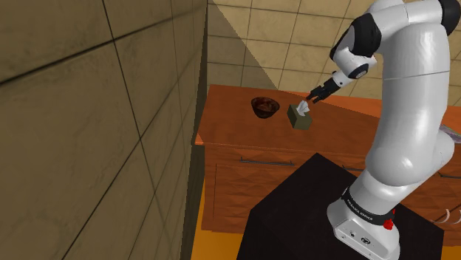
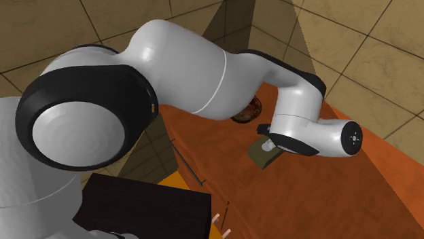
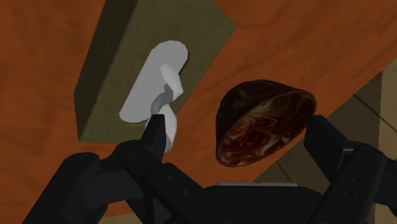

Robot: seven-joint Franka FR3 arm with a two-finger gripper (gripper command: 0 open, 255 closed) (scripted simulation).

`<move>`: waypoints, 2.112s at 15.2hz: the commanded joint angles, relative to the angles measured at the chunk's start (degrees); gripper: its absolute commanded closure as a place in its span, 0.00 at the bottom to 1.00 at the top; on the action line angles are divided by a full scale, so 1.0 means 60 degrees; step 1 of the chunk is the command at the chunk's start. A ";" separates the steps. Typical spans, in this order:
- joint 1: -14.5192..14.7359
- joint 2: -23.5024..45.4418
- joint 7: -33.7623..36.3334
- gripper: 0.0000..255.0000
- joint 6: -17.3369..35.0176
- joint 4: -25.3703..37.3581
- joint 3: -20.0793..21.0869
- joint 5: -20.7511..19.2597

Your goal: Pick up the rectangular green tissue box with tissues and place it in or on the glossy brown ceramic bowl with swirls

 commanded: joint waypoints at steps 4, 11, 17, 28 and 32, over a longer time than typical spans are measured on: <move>-0.1376 0.1758 -0.0296 0.00 -0.0606 0.1599 0.0784 0.1241; -0.1299 0.2217 -0.0395 0.00 -0.0230 0.1717 0.1120 0.1672; -0.1299 0.2217 -0.0394 0.00 -0.0230 0.1717 0.1120 0.1672; -0.1328 0.2244 -0.0391 1.00 -0.0253 0.1759 0.1120 0.1668; -0.1197 0.1953 -0.0208 1.00 -0.0330 0.1664 0.0979 0.1479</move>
